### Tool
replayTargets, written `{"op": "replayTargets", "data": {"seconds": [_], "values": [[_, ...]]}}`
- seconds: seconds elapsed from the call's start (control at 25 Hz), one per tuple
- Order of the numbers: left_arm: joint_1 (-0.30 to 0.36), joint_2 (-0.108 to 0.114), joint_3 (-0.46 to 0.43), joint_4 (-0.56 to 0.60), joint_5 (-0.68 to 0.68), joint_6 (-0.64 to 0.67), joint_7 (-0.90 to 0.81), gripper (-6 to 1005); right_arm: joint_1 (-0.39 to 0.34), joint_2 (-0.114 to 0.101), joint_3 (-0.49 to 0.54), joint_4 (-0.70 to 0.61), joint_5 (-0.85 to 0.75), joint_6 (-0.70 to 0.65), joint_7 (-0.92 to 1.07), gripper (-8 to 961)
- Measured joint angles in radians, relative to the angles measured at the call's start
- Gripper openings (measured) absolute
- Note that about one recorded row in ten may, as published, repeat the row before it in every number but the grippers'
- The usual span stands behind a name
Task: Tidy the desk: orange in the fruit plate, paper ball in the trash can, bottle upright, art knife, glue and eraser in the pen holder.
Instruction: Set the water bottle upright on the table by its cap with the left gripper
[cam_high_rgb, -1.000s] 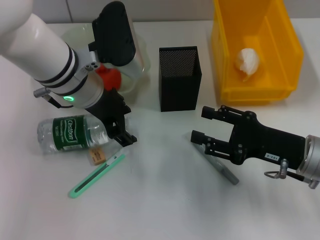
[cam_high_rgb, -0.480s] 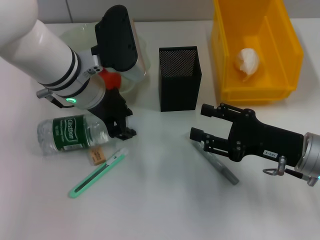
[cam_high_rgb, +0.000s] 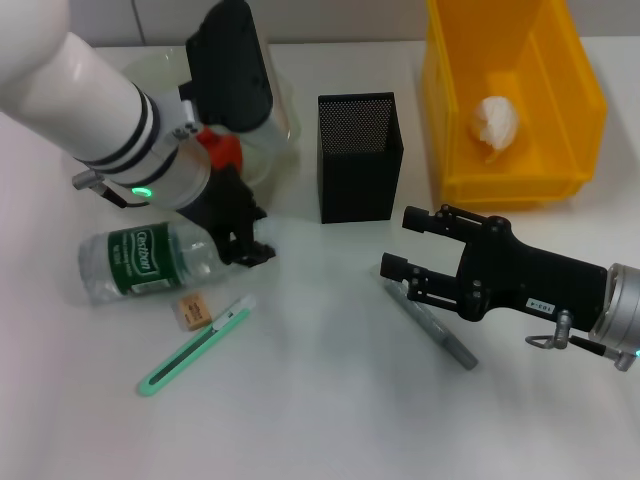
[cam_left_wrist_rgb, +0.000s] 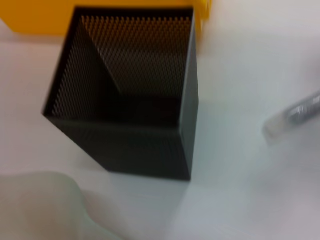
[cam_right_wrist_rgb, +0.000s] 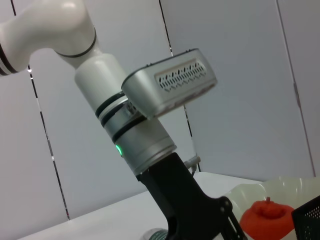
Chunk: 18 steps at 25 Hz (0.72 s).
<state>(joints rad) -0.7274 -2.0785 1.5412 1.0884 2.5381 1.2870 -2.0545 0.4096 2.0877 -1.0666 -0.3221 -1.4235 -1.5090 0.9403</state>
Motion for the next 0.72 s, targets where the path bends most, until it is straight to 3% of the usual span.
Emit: {"op": "replayTargets", "data": {"seconds": [0.2,0.24,0.28,0.36,0.72], "values": [[0.049,0.007,-0.072,0.092,-0.057,0.043,0.007,438,0.003,0.000,0.001,0.000,0.000,0.001,0.000,695],[0.096,0.007,-0.110,0.164,-0.077,0.067,0.021,439,0.005,0.000,0.001,0.000,0.000,0.001,0.000,695],[0.096,0.007,-0.110,0.164,-0.077,0.067,0.021,440,0.005,0.000,0.001,0.000,0.000,0.001,0.000,695],[0.159,0.009,-0.166,0.238,-0.126,0.088,0.049,442,0.008,0.000,0.001,0.000,0.000,0.001,0.000,695],[0.291,0.011,-0.321,0.281,-0.298,0.104,0.147,451,0.025,0.001,-0.005,0.001,0.001,0.001,0.000,694]]}}
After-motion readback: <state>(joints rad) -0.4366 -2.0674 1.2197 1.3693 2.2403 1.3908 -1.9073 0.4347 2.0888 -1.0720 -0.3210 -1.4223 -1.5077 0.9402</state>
